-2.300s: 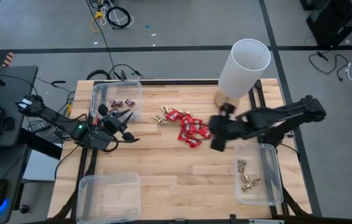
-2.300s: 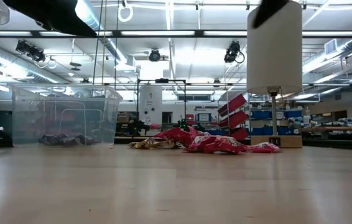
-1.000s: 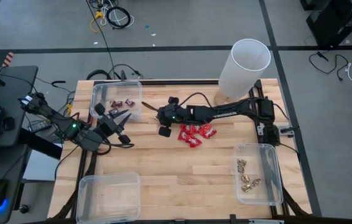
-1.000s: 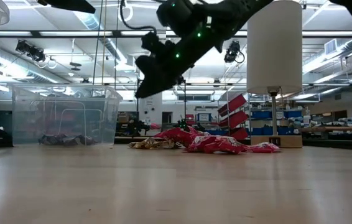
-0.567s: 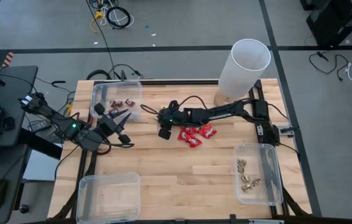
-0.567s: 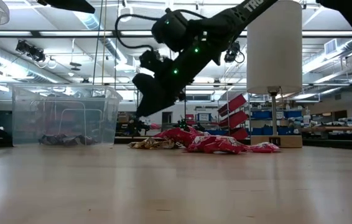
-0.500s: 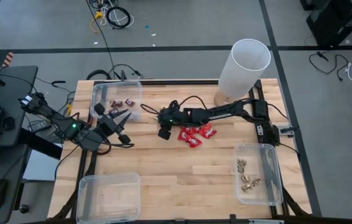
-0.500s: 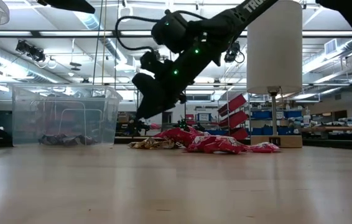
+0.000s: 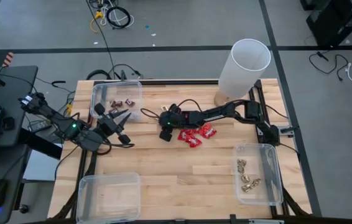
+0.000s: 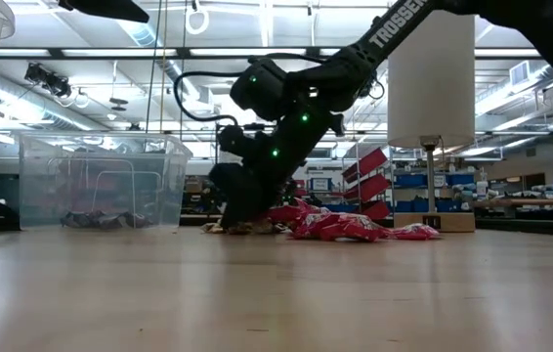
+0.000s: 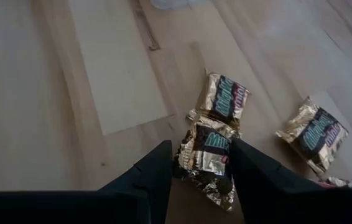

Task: Sort candy
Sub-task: Put the gold chocolate into the bottom right transparent bin

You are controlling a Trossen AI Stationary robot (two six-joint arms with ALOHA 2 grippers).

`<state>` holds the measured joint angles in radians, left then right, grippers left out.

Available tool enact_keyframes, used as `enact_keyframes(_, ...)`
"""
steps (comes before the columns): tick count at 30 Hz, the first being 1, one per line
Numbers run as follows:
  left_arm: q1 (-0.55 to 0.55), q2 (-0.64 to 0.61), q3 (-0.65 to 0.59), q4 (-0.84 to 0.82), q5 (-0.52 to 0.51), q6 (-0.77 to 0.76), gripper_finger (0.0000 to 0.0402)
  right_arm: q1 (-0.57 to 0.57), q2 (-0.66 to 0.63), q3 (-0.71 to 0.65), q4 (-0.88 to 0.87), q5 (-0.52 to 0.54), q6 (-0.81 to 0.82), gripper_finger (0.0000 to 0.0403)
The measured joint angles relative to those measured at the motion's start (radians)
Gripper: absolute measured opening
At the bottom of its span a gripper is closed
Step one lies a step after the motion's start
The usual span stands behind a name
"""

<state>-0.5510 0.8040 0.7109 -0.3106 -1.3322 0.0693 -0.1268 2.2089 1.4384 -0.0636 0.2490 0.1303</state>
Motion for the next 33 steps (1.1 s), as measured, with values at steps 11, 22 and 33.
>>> enact_keyframes(11,0.0,0.0,0.0,-0.072,0.002,-0.08,0.0082,0.0,0.0,0.0,-0.003,0.009,-0.002,0.0135)
enact_keyframes(22,0.0,0.0,0.0,-0.085,0.002,-0.105,0.0082,0.0,-0.002,0.0,-0.001,0.01,0.0,0.0061)
enact_keyframes(33,0.0,0.0,0.0,-0.085,0.002,-0.114,0.0082,0.001,-0.002,0.0,0.004,-0.01,0.001,0.0005)
